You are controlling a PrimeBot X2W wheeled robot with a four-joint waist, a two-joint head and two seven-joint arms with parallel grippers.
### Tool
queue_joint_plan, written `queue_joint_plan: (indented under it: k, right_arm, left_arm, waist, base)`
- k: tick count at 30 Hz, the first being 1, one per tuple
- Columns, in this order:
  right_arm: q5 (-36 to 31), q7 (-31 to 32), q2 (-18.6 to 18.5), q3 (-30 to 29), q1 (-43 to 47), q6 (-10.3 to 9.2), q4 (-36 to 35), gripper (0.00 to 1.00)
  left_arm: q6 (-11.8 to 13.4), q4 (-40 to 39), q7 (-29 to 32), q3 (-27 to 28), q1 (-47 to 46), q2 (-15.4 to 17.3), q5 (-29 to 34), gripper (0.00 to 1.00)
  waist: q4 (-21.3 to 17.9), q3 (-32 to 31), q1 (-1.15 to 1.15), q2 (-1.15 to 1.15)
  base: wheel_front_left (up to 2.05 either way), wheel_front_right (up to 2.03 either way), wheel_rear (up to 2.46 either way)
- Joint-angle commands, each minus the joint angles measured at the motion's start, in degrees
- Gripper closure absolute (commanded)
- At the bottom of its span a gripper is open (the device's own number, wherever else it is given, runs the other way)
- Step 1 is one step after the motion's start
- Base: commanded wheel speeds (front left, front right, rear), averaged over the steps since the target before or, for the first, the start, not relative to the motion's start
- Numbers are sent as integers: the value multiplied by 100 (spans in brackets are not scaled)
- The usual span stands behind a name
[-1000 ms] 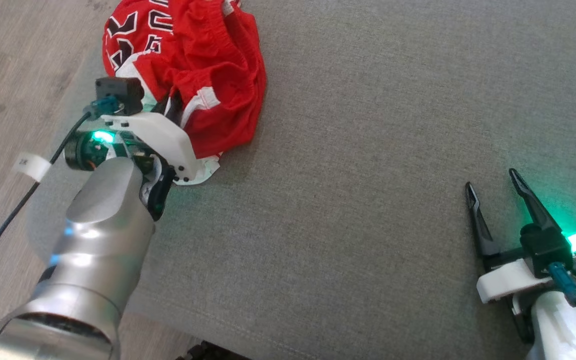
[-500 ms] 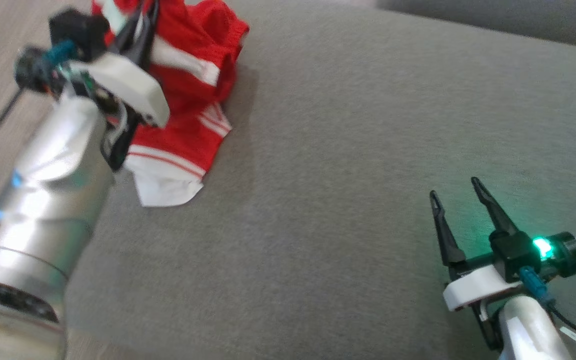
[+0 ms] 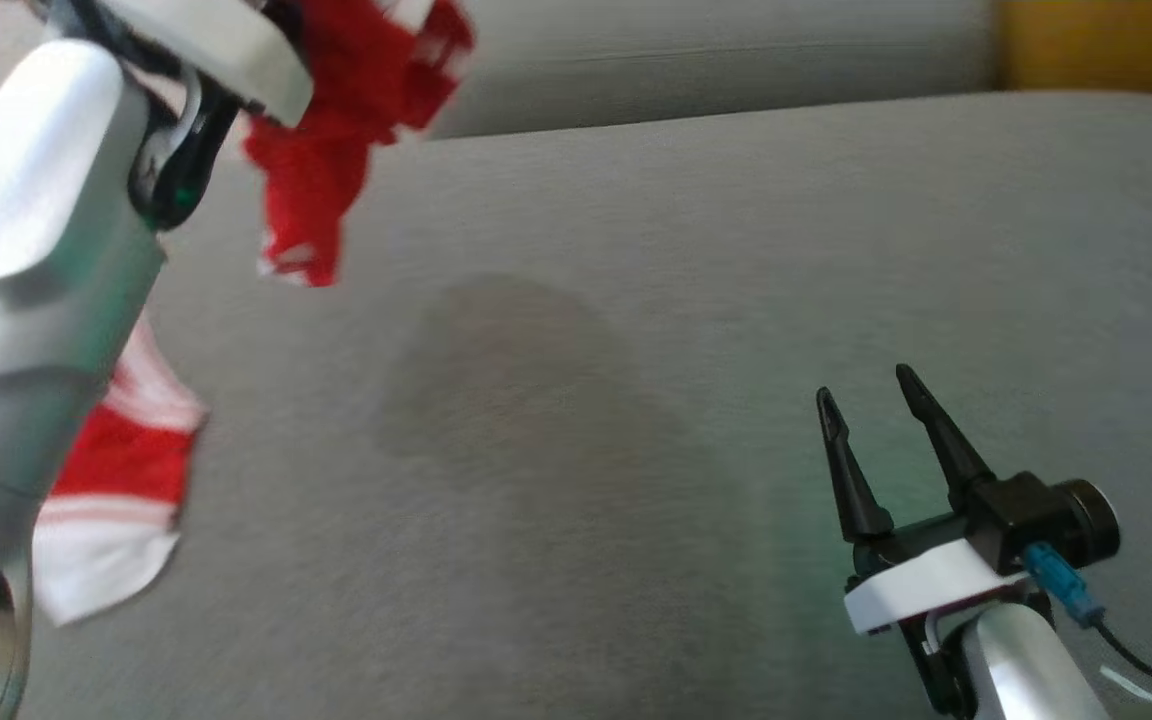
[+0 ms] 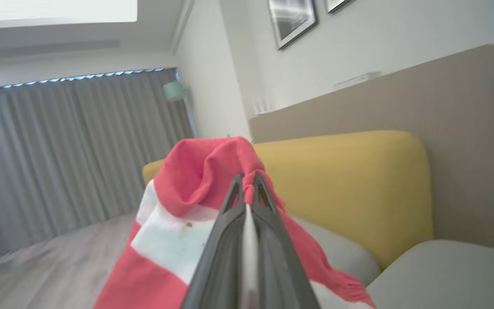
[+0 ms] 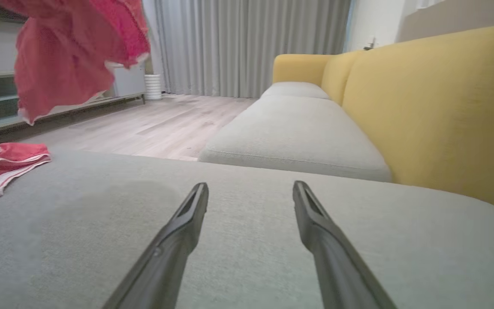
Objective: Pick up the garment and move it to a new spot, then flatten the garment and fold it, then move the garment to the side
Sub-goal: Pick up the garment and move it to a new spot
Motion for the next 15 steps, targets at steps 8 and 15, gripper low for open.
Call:
queue_joint_plan:
  k: [8, 15]
  right_arm:
    - [406, -30, 5, 324, -225, -4, -196, 0]
    - [785, -30, 6, 538, -350, -4, -271, 0]
  left_arm:
    - [232, -943, 20, 351, -172, 139, -252, 100]
    - [317, -743, 183, 34, 770, 185, -355, 100]
  waist:
    - [-2162, -38, 1, 0]
    - [-2482, 485, 1, 0]
  base:
    - [0, 0, 0]
    - [0, 0, 0]
